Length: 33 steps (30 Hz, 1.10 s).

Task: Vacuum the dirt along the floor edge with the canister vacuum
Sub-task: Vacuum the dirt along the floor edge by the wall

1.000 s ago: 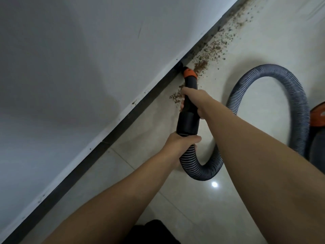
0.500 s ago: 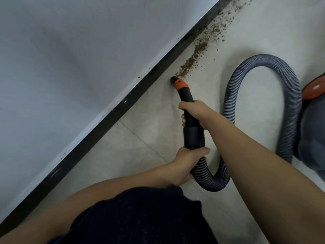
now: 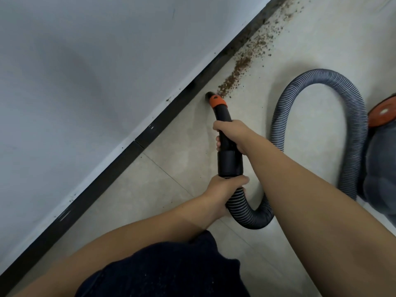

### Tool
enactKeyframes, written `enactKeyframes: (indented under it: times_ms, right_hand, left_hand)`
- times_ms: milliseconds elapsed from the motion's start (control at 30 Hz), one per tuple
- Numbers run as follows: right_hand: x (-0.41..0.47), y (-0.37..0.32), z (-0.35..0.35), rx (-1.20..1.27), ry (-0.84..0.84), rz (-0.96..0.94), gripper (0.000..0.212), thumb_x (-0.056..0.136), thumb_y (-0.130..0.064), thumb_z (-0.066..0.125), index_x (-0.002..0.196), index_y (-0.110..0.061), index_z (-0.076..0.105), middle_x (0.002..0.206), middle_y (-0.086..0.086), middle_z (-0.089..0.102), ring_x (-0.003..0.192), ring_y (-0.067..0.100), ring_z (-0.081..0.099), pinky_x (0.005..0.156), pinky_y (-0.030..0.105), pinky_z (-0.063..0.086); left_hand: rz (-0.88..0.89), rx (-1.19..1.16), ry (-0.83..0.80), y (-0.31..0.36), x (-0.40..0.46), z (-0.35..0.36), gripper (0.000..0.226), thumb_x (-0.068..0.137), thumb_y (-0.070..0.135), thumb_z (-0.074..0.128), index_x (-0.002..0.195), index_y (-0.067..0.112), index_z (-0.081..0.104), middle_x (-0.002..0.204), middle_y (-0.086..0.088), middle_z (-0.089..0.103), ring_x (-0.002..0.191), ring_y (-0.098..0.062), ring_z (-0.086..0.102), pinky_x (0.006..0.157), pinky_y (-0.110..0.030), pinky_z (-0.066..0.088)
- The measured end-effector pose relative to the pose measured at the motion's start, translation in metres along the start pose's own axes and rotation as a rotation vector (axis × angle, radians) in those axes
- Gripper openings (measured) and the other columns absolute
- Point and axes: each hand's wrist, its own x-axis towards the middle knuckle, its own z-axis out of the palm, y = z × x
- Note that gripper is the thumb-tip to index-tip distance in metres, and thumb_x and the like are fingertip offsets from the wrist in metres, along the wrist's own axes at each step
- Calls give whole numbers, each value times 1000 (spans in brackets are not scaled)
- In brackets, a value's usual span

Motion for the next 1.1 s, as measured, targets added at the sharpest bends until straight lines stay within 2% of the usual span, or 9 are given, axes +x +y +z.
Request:
enactKeyframes:
  times_ms: [233,367,500,600,767,1100]
  right_hand:
    - [-5,12,-29,54,79,35,18,87,-10,58,99,-5,46,59,10,51,41,19,50,45,28,50]
    - [2,0,-19,41,63,14,16,88,-10,58,97,-5,46,58,11,51,41,20,49,45,28,50]
    - [10,-11,-2,10,38,-2,15,88,-10,58,97,-5,47,58,11,52,42,20,50,46,29,51]
    - [12,-12,-6,24,69,2,15,88,-11,58,96,-4,47,58,11,52,42,20,50,46,30,51]
    - [9,-1,-29,69,130,31,14,88,-11,59,95,-4,48,60,11,53,40,18,51,45,28,51]
    - [26,-26,0,33,82,-23,18,88,-11,59,100,-4,47,56,11,53,39,20,51,47,31,51]
  left_hand:
    - [-15,100,-72,-8,0,17,11,81,10,70,85,9,60,66,-7,60,56,-18,58,54,-23,50]
    - [8,80,-24,1,7,12,13,80,10,71,88,7,61,66,-8,61,58,-20,59,60,-28,51]
    - [27,32,12,11,11,0,10,81,9,70,83,7,60,65,-8,60,55,-20,58,57,-27,50]
    - [16,58,-12,14,13,2,12,81,9,70,87,6,61,67,-9,60,57,-20,58,58,-27,50]
    - [-26,122,-102,10,13,12,13,81,9,70,86,6,59,62,-6,60,50,-15,58,49,-21,49]
    - [32,56,-14,33,23,-6,11,81,8,71,84,6,60,63,-9,60,52,-19,58,54,-26,49]
